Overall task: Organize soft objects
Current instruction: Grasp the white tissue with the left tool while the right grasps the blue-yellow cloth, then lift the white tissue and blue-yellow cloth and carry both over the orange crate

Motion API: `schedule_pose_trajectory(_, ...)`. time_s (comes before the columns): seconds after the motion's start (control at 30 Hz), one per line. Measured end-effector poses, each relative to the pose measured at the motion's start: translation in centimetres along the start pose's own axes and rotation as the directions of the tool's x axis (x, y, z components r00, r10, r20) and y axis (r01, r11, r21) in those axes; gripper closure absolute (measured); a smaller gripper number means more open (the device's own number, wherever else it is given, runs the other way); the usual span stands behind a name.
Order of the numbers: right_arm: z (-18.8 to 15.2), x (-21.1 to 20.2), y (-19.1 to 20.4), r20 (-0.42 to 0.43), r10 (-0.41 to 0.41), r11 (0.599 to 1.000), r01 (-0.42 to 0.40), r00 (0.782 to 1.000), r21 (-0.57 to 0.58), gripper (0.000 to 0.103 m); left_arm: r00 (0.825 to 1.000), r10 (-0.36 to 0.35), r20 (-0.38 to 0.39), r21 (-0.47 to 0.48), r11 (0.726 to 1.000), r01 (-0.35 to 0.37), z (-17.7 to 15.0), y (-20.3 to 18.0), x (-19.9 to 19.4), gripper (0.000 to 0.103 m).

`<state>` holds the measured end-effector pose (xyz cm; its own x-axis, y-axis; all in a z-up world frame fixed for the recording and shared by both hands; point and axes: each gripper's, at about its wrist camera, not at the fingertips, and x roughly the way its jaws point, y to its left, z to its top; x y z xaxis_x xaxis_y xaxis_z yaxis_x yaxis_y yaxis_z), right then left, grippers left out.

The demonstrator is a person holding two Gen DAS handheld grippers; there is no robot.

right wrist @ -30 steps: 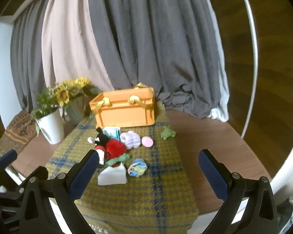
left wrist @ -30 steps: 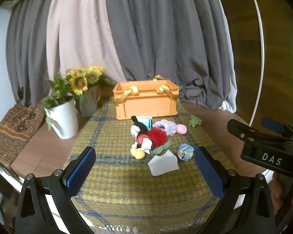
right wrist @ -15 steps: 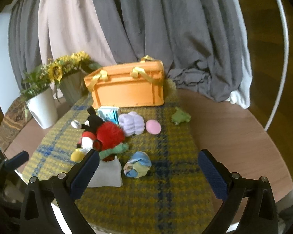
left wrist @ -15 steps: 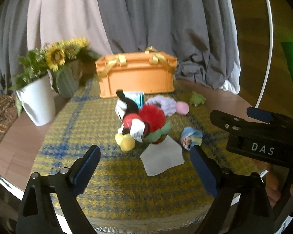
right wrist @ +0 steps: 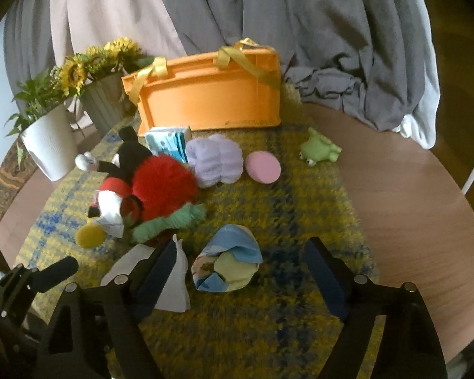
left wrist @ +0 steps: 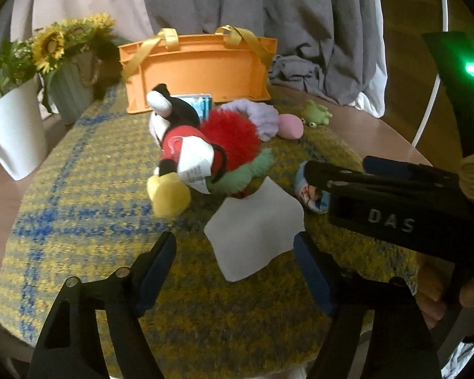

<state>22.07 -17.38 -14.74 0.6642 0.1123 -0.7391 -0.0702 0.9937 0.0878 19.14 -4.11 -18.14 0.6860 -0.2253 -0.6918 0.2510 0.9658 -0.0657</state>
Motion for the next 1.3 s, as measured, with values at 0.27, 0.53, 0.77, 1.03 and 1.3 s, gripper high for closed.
schedule_pose_trajectory(0.27,-0.2,2.4,-0.3,-0.060,0.032,0.998,-0.029,0.998,0.047,0.037,0.998,-0.054,-0.043,-0.028,0.998,0.053,0.0,0.3,2.1,0.050)
schedule_pose_trajectory(0.53,-0.7,2.6,0.3,-0.074,0.059,0.998,-0.057,0.996,0.022,0.054,0.997,-0.068,-0.038,-0.045,0.997,0.066,-0.2,0.3,1.8,0.082)
schedule_pose_trajectory(0.77,-0.8,0.3,-0.3,-0.049,0.057,0.998,-0.055,0.997,0.028,0.054,0.999,-0.041,0.021,-0.025,0.999,0.042,-0.1,-0.8,-0.9,0.088)
schedule_pose_trajectory(1.03,-0.3,-4.0,-0.3,0.022,0.060,0.998,-0.060,0.998,0.019,0.054,0.995,-0.004,0.101,-0.047,0.999,0.009,0.6,-1.5,-5.3,0.088)
schedule_pose_trajectory(1.3,0.2,-8.6,-0.1,0.111,0.075,0.997,-0.076,0.991,0.004,0.054,0.982,0.021,0.188,-0.058,0.998,-0.010,1.5,-1.9,-9.8,0.088)
